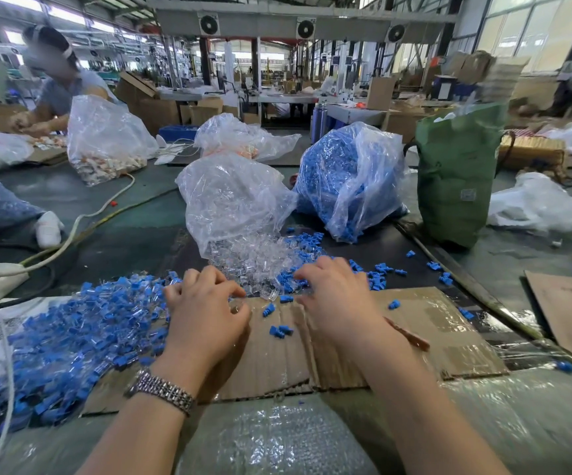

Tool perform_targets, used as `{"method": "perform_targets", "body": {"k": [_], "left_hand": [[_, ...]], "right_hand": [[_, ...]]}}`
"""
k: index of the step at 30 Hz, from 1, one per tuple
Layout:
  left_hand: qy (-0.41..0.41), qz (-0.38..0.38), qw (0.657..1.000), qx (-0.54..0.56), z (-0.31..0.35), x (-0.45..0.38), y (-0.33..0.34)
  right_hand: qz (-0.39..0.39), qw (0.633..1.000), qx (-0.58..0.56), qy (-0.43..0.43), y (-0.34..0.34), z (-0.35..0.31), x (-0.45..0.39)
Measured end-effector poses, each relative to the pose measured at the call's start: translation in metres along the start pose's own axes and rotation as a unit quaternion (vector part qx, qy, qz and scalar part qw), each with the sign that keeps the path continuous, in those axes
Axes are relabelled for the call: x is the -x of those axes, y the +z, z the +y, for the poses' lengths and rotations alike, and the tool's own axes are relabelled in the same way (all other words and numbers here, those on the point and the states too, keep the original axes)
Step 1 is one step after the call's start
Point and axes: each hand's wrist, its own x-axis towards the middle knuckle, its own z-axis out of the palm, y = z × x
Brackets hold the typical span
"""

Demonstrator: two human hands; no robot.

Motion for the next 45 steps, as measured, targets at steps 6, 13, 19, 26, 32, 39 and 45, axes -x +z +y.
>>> {"method": "perform_targets", "body": {"k": [6,13,19,26,32,39,45], "left_hand": [[0.008,-0.03,0.999,-0.027,0.0,-0.001,0.002],[0.026,-0.021,0.999,0.012,-0.001,-0.002,0.004],[0.0,-0.033,0.968,0.251,0.004,-0.003,-0.008],[-0.073,-0.107,0.885,0.448,0.003,-0.003,-0.014],[-0.11,-0.14,0.804,0.568,0.003,-0.003,-0.013],[-0.123,-0.147,0.761,0.62,0.007,-0.001,-0.015],[-0.13,-0.165,0.742,0.636,0.007,-0.001,-0.021]], "right_hand": [[-0.066,0.992,0.046,-0.095,0.014,-0.027,-0.02],[-0.042,0.995,-0.019,-0.086,0.024,-0.023,-0.016],[0.02,0.954,-0.296,-0.039,0.024,-0.014,-0.009],[0.035,0.903,-0.425,-0.044,0.023,-0.012,-0.007],[0.06,0.904,-0.421,-0.045,0.023,-0.008,-0.006],[0.049,0.908,-0.413,-0.056,0.024,-0.009,-0.006],[0.042,0.913,-0.4,-0.072,0.021,-0.01,-0.004]]}}
